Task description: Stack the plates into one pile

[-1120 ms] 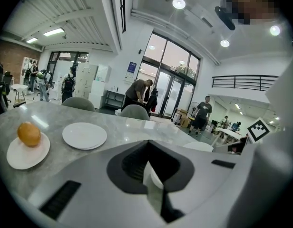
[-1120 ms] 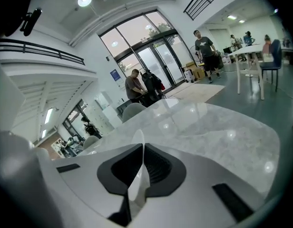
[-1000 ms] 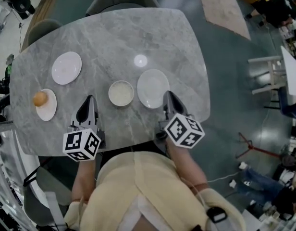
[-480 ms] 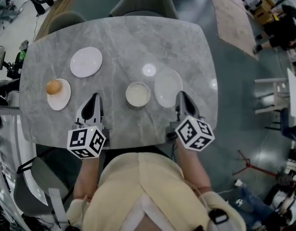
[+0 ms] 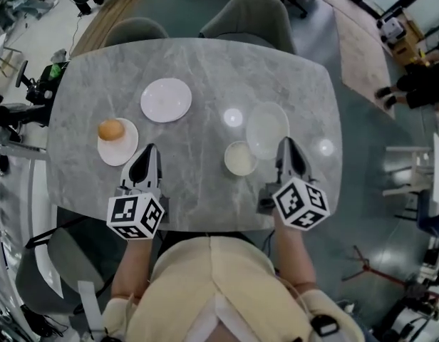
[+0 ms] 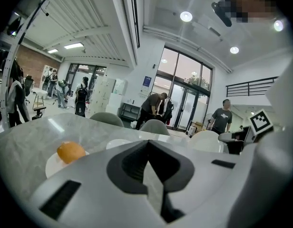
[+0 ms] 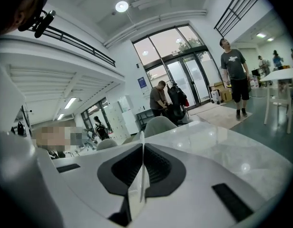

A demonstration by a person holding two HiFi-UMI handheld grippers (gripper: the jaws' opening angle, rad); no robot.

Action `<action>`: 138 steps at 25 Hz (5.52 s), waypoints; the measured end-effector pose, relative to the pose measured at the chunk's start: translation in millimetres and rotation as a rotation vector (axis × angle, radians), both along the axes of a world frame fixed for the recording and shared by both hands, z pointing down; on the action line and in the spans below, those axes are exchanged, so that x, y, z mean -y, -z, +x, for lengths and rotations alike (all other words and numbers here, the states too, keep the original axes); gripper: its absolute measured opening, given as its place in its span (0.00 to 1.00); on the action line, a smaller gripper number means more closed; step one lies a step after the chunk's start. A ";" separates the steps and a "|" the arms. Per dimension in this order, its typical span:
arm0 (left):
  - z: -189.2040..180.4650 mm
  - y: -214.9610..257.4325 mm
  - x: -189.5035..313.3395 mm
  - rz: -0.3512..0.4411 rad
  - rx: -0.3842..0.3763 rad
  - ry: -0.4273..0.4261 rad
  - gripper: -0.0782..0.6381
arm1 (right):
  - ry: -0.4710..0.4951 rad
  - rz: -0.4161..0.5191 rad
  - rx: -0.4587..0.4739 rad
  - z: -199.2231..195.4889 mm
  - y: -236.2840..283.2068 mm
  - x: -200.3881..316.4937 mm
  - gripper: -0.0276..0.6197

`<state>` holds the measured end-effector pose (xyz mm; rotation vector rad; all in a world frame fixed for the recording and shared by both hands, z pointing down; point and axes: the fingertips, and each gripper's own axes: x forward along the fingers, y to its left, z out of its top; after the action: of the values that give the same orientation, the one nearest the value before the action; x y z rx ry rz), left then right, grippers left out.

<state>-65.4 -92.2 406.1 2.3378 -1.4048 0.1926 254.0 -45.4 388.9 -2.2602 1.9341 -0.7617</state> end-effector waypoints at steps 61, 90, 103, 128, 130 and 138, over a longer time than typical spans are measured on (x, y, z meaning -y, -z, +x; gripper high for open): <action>-167.1 -50.2 104.8 -0.087 0.021 0.094 0.11 | 0.031 -0.153 0.272 -219.5 -113.7 177.4 0.06; -159.0 -40.9 83.1 -0.071 0.039 0.081 0.11 | 0.150 -0.283 0.023 -230.1 -137.5 173.8 0.16; -113.9 0.1 59.4 0.002 0.014 0.062 0.11 | 0.338 -0.182 0.026 -229.0 -66.8 125.9 0.15; -59.2 28.2 23.8 0.039 0.017 0.007 0.11 | 0.441 -0.084 -0.010 -195.1 -15.8 50.5 0.05; -56.1 26.2 22.5 0.038 0.019 0.002 0.11 | 0.448 -0.082 0.000 -194.1 -17.4 46.7 0.05; -61.0 15.6 16.8 0.015 0.040 0.007 0.11 | 0.436 -0.119 0.009 -184.7 -33.2 37.3 0.05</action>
<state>-126.4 -109.0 390.5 2.3529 -1.4378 0.2290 69.3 -82.7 422.1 -1.9003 2.4754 -0.9469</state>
